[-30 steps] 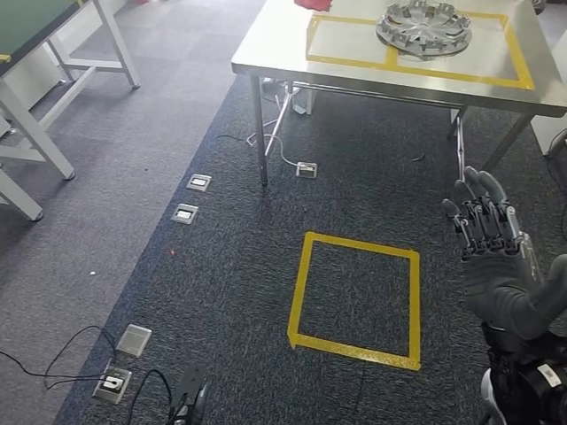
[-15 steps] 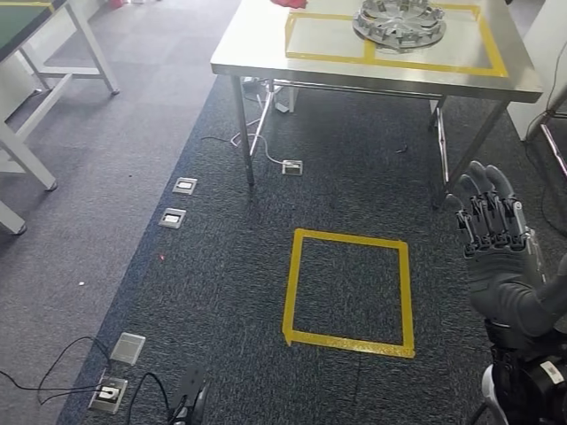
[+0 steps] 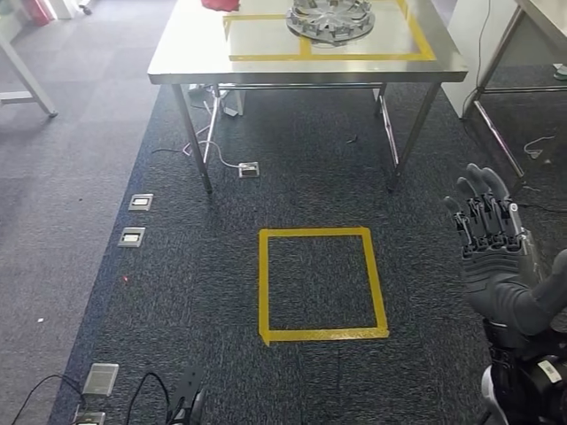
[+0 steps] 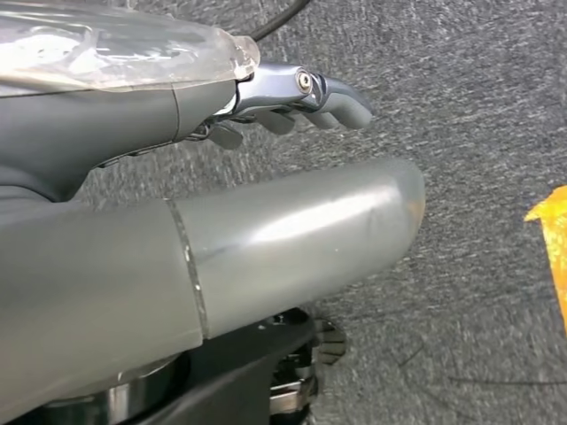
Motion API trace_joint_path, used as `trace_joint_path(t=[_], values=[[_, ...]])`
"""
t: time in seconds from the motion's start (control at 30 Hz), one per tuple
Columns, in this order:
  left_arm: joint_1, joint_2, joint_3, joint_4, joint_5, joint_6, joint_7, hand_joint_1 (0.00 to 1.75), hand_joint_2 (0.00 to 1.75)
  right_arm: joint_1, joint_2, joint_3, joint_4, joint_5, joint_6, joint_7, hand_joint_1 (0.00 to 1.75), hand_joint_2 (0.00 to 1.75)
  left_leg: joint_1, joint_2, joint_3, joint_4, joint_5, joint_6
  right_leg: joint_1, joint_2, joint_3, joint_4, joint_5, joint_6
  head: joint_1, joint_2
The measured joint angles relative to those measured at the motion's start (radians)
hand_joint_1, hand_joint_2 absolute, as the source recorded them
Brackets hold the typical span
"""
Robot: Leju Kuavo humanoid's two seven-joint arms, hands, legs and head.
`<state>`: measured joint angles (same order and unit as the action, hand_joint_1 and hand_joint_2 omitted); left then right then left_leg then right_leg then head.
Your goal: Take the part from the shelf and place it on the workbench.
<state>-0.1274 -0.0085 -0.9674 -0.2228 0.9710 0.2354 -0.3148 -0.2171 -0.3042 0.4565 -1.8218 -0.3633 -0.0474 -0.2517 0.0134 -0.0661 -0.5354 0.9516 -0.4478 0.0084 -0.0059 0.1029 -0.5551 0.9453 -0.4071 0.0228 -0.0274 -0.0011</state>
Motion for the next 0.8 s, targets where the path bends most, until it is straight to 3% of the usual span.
trace_joint_path(t=[0.07, 0.1, 0.17, 0.23, 0.27, 0.3, 0.33, 0.4, 0.47, 0.5, 0.57, 0.63, 0.7, 0.77, 0.8], values=[[0.0, -0.001, 0.0, 0.0, 0.003, 0.0, -0.003, 0.0, 0.0, 0.001, 0.0, 0.0, 0.0, -0.002, -0.001, 0.0, 0.0, 0.0, 0.0, 0.023, 0.001, -0.004, 0.004, 0.011, -0.003, 0.009, -0.006, 0.001, 0.001, 0.011, 0.001, 0.0], [0.0, -0.001, 0.0, 0.0, 0.004, 0.001, -0.005, 0.0, 0.0, 0.001, 0.0, 0.0, 0.0, -0.004, -0.002, 0.0, 0.0, 0.0, 0.0, 0.033, 0.002, -0.007, 0.007, 0.017, -0.003, -0.005, -0.014, 0.016, -0.009, 0.016, 0.003, 0.0], [0.002, -0.003, 0.0, 0.0, 0.004, 0.002, -0.009, 0.0, 0.0, 0.0, -0.001, 0.0, 0.0, -0.006, -0.005, 0.0, 0.0, 0.0, 0.001, 0.058, 0.003, -0.013, 0.01, 0.027, -0.003, -0.054, -0.055, 0.11, -0.065, 0.025, 0.008, 0.0], [0.008, -0.003, 0.0, 0.0, 0.004, 0.003, -0.009, 0.0, 0.0, 0.003, -0.002, 0.001, 0.0, -0.007, -0.009, 0.001, 0.0, 0.0, 0.0, 0.083, 0.003, -0.013, 0.008, 0.031, -0.005, -0.086, -0.12, 0.254, -0.132, 0.032, 0.01, 0.0], [0.01, -0.003, 0.0, 0.0, 0.004, 0.003, -0.009, 0.0, 0.0, 0.006, -0.002, 0.001, 0.0, -0.007, -0.012, 0.001, 0.0, 0.0, -0.001, 0.095, 0.003, -0.013, 0.007, 0.03, -0.006, -0.092, -0.14, 0.3, -0.145, 0.034, 0.01, 0.0], [0.012, -0.003, 0.0, 0.0, 0.004, 0.003, -0.009, 0.0, 0.0, 0.009, -0.003, 0.001, 0.0, -0.008, -0.014, 0.002, 0.0, 0.0, -0.001, 0.107, 0.004, -0.013, 0.006, 0.03, -0.008, -0.095, -0.141, 0.307, -0.139, 0.035, 0.01, 0.0], [0.012, -0.003, 0.0, 0.0, 0.004, 0.003, -0.009, 0.0, 0.0, 0.011, -0.003, 0.001, 0.0, -0.008, -0.015, 0.002, 0.0, 0.0, 0.0, 0.119, 0.005, -0.012, 0.005, 0.027, -0.009, -0.101, -0.12, 0.27, -0.114, 0.035, 0.011, 0.0], [0.011, -0.004, 0.0, 0.0, 0.004, 0.003, -0.009, 0.0, 0.0, 0.011, -0.004, 0.0, 0.0, -0.008, -0.018, 0.003, 0.0, 0.0, -0.002, 0.14, 0.011, -0.011, 0.0, 0.02, -0.008, -0.139, -0.041, 0.121, -0.049, 0.033, 0.011, 0.0], [0.011, -0.004, 0.0, 0.0, 0.003, 0.003, -0.009, 0.0, 0.0, 0.012, -0.004, -0.001, -0.001, -0.008, -0.022, 0.004, 0.0, 0.0, -0.008, 0.158, 0.015, -0.008, -0.006, 0.009, -0.003, -0.17, 0.007, 0.022, -0.02, 0.022, 0.009, 0.0], [0.011, -0.003, 0.0, 0.0, 0.002, 0.003, -0.009, 0.0, 0.0, 0.014, -0.004, -0.001, -0.002, -0.008, -0.025, 0.006, 0.0, 0.0, -0.01, 0.168, 0.016, -0.007, -0.007, 0.005, 0.001, -0.169, 0.01, 0.01, -0.021, 0.015, 0.007, 0.0], [0.009, -0.003, 0.0, 0.0, 0.002, 0.003, -0.01, 0.0, 0.0, 0.022, -0.004, -0.003, -0.004, -0.008, -0.031, 0.009, 0.0, 0.0, -0.009, 0.181, 0.019, -0.004, -0.012, -0.006, 0.001, -0.144, 0.006, 0.008, -0.017, 0.0, 0.004, 0.0], [0.008, -0.002, 0.0, 0.0, 0.001, 0.003, -0.01, 0.0, 0.0, 0.025, -0.004, -0.005, -0.009, -0.006, -0.035, 0.011, 0.0, 0.0, -0.004, 0.145, 0.003, 0.041, -0.046, -0.018, -0.002, -0.122, 0.006, 0.004, -0.012, -0.012, 0.002, 0.0], [0.011, -0.002, 0.0, 0.0, 0.001, 0.002, -0.011, 0.0, 0.0, 0.027, -0.004, -0.006, -0.014, -0.003, -0.037, 0.012, 0.0, 0.0, -0.003, 0.092, -0.054, 0.169, -0.114, -0.023, -0.003, -0.101, 0.004, 0.003, -0.008, -0.02, -0.003, 0.0], [0.014, -0.001, 0.0, 0.0, 0.001, 0.001, -0.011, 0.0, 0.0, 0.032, -0.004, -0.005, -0.016, -0.002, -0.038, 0.014, 0.0, 0.0, -0.003, 0.075, -0.119, 0.294, -0.157, -0.023, -0.002, -0.076, 0.002, 0.003, -0.007, -0.023, -0.005, 0.0], [0.016, -0.001, 0.0, 0.0, 0.001, 0.0, -0.011, 0.0, 0.0, 0.035, -0.004, -0.005, -0.017, -0.002, -0.038, 0.015, 0.0, 0.0, -0.004, 0.072, -0.13, 0.31, -0.15, -0.021, -0.001, -0.061, 0.002, 0.003, -0.007, -0.024, -0.006, 0.0]])
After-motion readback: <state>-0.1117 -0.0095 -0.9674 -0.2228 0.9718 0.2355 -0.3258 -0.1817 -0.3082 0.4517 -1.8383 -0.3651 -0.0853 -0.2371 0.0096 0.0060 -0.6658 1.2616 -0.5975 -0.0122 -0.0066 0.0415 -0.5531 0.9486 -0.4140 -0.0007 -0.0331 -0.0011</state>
